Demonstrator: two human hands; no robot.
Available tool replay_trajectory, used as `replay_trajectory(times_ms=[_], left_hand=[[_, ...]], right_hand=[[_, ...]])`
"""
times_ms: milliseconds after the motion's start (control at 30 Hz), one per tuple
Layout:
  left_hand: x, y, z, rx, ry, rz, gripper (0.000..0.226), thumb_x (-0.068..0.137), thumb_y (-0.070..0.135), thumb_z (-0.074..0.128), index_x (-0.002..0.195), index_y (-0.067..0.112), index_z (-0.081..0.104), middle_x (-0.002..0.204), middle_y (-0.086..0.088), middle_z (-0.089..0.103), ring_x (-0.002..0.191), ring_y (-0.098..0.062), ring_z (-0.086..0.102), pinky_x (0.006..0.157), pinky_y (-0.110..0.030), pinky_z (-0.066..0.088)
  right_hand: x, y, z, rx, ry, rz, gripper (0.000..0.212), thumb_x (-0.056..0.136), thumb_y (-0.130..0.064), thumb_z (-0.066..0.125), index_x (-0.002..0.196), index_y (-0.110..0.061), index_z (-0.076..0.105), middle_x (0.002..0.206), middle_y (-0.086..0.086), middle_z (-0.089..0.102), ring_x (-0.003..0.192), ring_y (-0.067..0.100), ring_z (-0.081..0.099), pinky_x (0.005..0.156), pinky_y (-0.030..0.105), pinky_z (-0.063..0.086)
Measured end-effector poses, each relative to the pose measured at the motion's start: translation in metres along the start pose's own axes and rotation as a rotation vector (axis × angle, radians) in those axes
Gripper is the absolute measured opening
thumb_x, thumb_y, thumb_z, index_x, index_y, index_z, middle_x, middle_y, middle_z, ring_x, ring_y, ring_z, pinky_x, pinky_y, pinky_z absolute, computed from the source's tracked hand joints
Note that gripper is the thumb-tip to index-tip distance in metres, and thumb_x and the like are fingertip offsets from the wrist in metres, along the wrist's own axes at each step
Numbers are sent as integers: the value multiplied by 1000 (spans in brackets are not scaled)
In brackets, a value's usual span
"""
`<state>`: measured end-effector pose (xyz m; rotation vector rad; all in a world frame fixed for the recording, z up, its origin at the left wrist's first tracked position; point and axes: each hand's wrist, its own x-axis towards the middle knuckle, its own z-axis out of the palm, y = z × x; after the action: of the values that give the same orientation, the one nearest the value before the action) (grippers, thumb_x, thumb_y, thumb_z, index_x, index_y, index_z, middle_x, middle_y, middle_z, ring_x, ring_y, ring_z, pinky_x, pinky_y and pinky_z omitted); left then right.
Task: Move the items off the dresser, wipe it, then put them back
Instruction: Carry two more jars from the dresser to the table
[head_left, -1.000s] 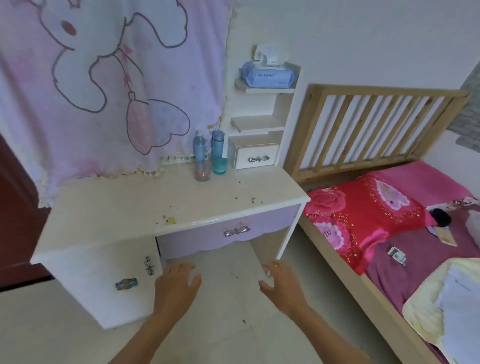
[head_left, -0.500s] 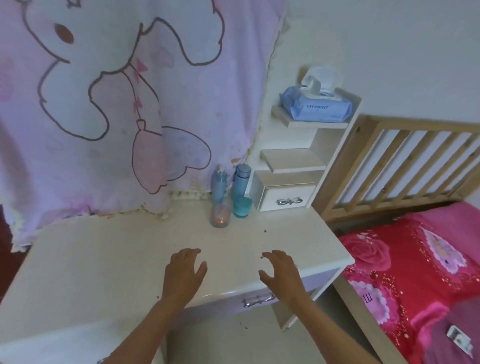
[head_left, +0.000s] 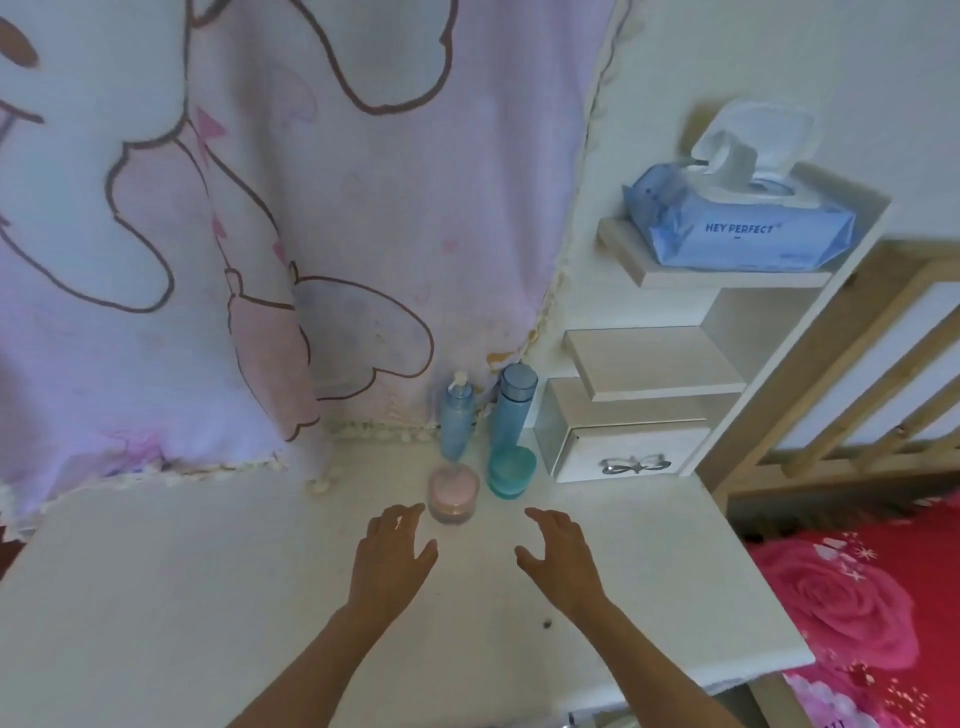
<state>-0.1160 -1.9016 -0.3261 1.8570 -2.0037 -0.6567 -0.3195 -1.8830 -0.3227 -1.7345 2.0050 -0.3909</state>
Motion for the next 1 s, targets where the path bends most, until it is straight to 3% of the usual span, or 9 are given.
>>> replay_trajectory(times_ms=[67, 167, 267, 400, 567, 700, 1000], left_hand=[[19, 11, 4, 35, 1, -6, 49, 65, 26, 76, 109, 8, 65, 104, -10, 66, 85, -32, 66, 64, -37, 55], [39, 29, 11, 86, -35, -55, 58, 85, 30, 59, 138, 18, 37, 137, -5, 42, 121, -26, 46, 95, -33, 43], [52, 36, 24, 99, -48, -119, 63, 89, 35, 53, 143, 23, 24, 145, -4, 30, 127, -23, 37, 99, -30, 38], [65, 44, 37, 149, -74, -177, 64, 88, 38, 53, 144, 25, 22, 149, -3, 23, 132, -23, 32, 103, -31, 35], [78, 46, 49, 167, -58, -228, 64, 86, 35, 55, 142, 23, 26, 152, -6, 16, 131, -28, 31, 103, -34, 35], [85, 47, 53, 164, -54, -264, 69, 86, 35, 55, 144, 23, 19, 153, -4, 14, 134, -26, 28, 104, -33, 33], [91, 42, 60, 141, -17, -269, 72, 80, 32, 63, 142, 24, 28, 147, -6, 25, 127, -28, 36, 100, -34, 37]], right_hand=[[30, 4, -8, -2, 1, -40, 55, 90, -33, 53, 140, -22, 32, 143, 2, 36, 130, 19, 34, 106, 27, 30], [66, 6, -12, 18, -19, -74, 58, 88, -30, 56, 139, -18, 32, 142, 6, 36, 127, 22, 37, 103, 28, 32], [87, 9, -7, 50, -14, -97, 61, 84, -27, 63, 137, -14, 35, 141, 11, 37, 126, 26, 38, 102, 31, 35], [112, 21, -4, 89, -44, -119, 67, 83, -27, 64, 139, -14, 31, 145, 11, 30, 133, 26, 31, 106, 31, 31], [130, 27, 6, 141, -89, -123, 69, 79, -32, 68, 138, -15, 34, 142, 11, 31, 128, 27, 35, 102, 33, 36], [140, 24, 13, 85, -152, -176, 70, 80, -34, 66, 139, -19, 31, 144, 8, 25, 127, 26, 35, 103, 30, 33], [146, 23, 16, 88, -139, -177, 67, 78, -27, 68, 137, -22, 36, 133, 8, 35, 119, 24, 41, 98, 29, 39]])
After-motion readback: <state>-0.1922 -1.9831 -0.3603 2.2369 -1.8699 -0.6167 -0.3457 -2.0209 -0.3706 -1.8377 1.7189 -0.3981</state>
